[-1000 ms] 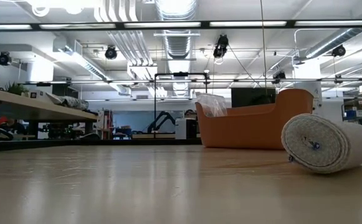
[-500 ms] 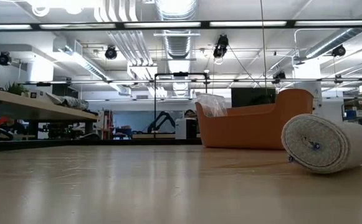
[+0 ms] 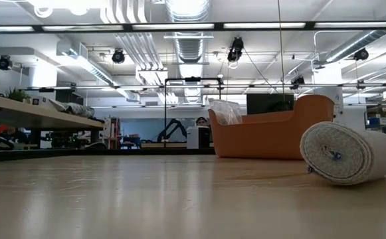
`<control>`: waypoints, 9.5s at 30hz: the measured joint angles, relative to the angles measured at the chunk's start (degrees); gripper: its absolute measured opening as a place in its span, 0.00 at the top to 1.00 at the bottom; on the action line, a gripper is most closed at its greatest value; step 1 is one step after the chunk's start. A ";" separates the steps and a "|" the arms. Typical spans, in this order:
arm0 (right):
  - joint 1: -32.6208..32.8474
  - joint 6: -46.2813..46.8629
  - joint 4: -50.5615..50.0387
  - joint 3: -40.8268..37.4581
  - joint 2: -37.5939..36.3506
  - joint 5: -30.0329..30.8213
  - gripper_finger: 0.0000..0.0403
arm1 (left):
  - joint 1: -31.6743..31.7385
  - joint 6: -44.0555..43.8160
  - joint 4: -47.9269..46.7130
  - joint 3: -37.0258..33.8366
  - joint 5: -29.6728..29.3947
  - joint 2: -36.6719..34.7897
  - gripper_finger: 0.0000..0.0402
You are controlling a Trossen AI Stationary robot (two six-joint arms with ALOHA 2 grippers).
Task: Roll bandage
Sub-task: Open the transparent zip bag
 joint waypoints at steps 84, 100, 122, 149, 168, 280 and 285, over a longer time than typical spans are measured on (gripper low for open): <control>9.80 -15.89 -10.51 13.70 2.02 11.30 0.72 | 2.89 11.74 17.72 0.09 2.76 18.66 1.00; 9.80 -16.04 -10.65 13.66 4.61 11.33 0.99 | 2.84 11.83 17.94 0.09 2.82 18.49 1.00; 9.91 -12.85 -9.69 14.05 5.20 13.88 0.88 | 1.66 11.81 20.37 -0.06 3.71 18.47 1.00; 9.91 -7.11 -8.93 13.88 4.31 11.08 0.97 | 1.32 11.76 21.81 0.11 3.95 18.06 1.00; 9.91 -4.74 -8.87 14.10 3.83 9.80 1.00 | 1.12 3.96 23.57 0.09 9.98 18.07 0.64; 9.15 -15.20 18.52 13.82 9.46 11.28 0.88 | 0.96 7.28 27.46 0.09 13.74 11.75 0.95; 9.18 -15.66 18.55 13.75 9.65 11.06 0.96 | 0.96 7.28 27.21 0.09 13.68 11.77 0.97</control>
